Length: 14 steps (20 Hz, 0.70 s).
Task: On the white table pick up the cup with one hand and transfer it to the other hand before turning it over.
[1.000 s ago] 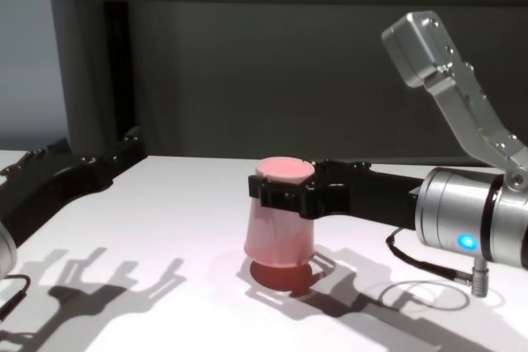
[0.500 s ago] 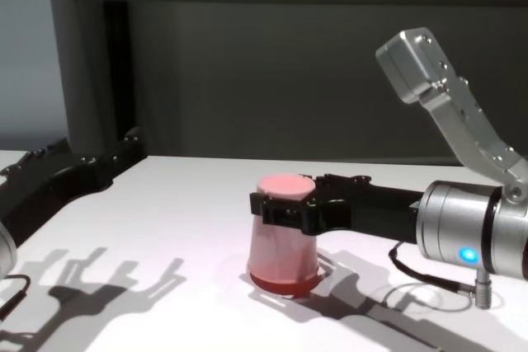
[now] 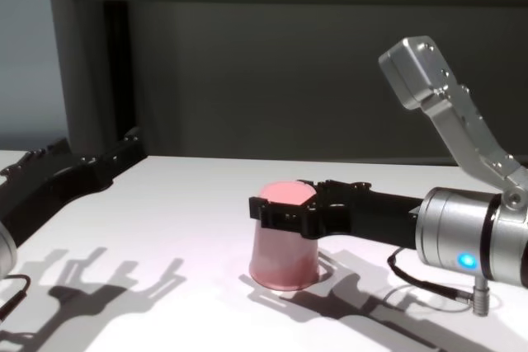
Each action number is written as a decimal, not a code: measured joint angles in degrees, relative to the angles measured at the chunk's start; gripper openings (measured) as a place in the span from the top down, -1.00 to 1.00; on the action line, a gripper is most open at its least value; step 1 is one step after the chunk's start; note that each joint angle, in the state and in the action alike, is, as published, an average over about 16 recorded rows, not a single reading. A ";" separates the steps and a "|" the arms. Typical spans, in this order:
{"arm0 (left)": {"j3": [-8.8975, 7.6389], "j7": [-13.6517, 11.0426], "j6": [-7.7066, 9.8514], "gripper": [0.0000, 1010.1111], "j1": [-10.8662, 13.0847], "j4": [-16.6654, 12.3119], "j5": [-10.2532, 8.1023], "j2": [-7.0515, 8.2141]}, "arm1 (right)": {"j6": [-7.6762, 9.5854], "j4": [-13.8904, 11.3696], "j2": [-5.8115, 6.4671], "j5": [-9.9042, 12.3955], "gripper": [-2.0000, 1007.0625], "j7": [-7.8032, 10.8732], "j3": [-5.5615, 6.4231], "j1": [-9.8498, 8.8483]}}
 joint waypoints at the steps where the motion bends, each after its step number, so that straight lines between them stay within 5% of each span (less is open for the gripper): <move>1: 0.00 0.00 0.00 -0.98 0.00 0.00 0.00 0.00 | -0.11 0.09 -0.15 -0.01 -0.65 0.04 0.18 -0.10; 7: 0.00 0.00 0.00 -0.98 0.00 0.00 0.00 0.00 | -1.66 0.54 -1.24 -0.32 -0.84 0.11 1.24 -0.56; 14: 0.00 0.00 0.00 -0.98 0.00 0.00 0.00 0.00 | -5.99 0.69 -2.78 -1.90 -0.98 -0.87 2.69 -0.86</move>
